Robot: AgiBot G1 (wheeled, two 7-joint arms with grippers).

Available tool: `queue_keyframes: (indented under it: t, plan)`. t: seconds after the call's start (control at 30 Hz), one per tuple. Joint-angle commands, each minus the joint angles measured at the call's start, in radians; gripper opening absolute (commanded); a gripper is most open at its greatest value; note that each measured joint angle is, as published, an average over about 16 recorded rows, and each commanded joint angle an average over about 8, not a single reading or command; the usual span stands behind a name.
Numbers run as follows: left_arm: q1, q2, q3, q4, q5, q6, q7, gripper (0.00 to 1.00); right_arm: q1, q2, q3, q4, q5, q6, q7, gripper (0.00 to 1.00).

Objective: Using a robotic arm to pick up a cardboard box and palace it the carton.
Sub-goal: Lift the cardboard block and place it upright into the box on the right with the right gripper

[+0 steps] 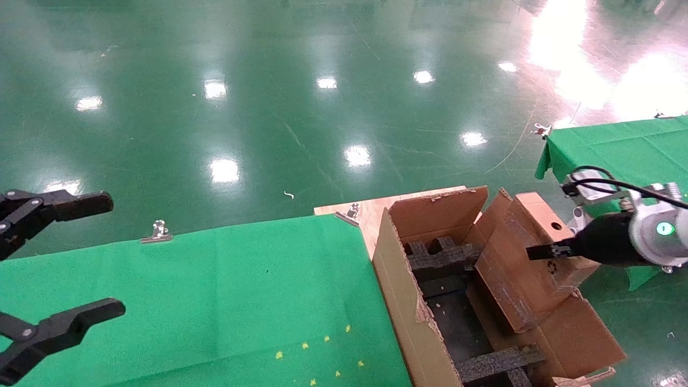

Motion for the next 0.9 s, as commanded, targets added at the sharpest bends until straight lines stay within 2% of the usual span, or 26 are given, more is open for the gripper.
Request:
queue_keyframes:
  t: [0.03, 0.4, 0.9]
  plan:
    - [0.000, 0.000, 0.000, 0.000, 0.000, 0.000, 0.000, 1.00, -0.001, -0.018, -0.005, 0.006, -0.033, -0.005, 0.041, 0.00]
    - [0.000, 0.000, 0.000, 0.000, 0.000, 0.000, 0.000, 1.00, -0.043, -0.058, -0.032, 0.007, -0.110, 0.016, 0.122, 0.00]
    - [0.000, 0.000, 0.000, 0.000, 0.000, 0.000, 0.000, 1.00, -0.142, -0.090, -0.068, -0.014, -0.178, 0.125, 0.201, 0.00]
